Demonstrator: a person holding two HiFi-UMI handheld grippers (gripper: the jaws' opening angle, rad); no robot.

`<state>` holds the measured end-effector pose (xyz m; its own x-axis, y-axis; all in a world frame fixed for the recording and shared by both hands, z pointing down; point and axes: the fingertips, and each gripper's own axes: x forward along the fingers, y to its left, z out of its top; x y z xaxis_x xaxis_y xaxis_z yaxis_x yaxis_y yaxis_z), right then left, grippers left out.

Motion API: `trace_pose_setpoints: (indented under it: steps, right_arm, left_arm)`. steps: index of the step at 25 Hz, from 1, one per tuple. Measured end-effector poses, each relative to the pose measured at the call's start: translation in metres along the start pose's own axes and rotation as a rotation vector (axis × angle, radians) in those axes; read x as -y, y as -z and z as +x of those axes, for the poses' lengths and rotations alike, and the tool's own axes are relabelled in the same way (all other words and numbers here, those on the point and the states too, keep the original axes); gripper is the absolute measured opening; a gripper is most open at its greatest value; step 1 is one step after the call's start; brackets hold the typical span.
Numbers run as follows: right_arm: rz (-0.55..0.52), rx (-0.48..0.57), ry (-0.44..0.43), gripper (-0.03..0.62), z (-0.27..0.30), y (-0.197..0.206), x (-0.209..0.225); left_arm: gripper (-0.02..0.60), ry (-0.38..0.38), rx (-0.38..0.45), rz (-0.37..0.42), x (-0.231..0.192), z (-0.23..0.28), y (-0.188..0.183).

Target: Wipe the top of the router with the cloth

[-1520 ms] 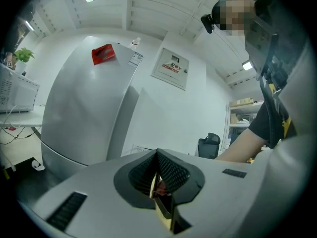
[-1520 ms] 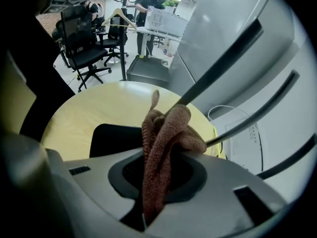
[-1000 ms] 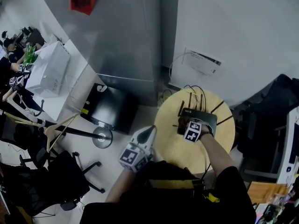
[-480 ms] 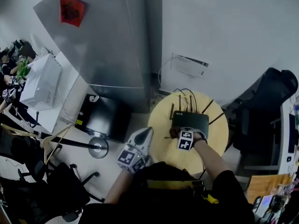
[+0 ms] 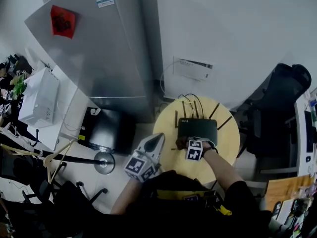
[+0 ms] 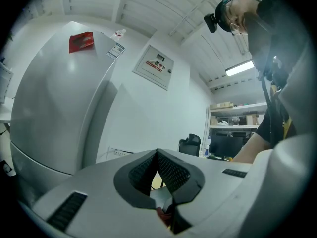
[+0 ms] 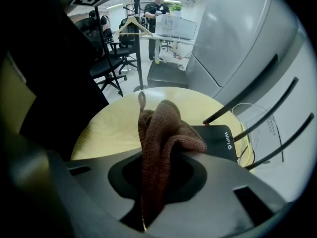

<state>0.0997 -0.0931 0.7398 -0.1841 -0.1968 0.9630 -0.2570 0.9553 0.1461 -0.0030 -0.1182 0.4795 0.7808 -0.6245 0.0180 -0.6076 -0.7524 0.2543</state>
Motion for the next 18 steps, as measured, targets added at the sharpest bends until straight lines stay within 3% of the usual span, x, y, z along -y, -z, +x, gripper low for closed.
trace_pose_setpoints:
  steps: [3, 7, 10, 13, 18]
  right_arm:
    - [-0.024, 0.025, -0.002, 0.063, -0.005, 0.000, 0.000]
    - [-0.080, 0.042, 0.190, 0.063, -0.025, 0.006, 0.044]
    - [-0.023, 0.000, 0.293, 0.063, -0.036, 0.029, 0.096]
    - [0.011, -0.040, 0.324, 0.063, -0.040, 0.042, 0.129]
    - [-0.037, -0.102, 0.312, 0.063, -0.025, 0.052, 0.151]
  left_arm:
    - [-0.008, 0.004, -0.002, -0.003, 0.002, 0.006, 0.000]
    - [-0.008, 0.008, -0.009, -0.002, -0.003, 0.012, 0.003]
    - [-0.008, -0.001, -0.011, -0.007, -0.007, 0.016, 0.002]
    - [-0.008, -0.033, -0.014, -0.010, -0.016, 0.011, 0.001]
    - [-0.009, -0.114, -0.019, -0.015, -0.033, 0.002, 0.002]
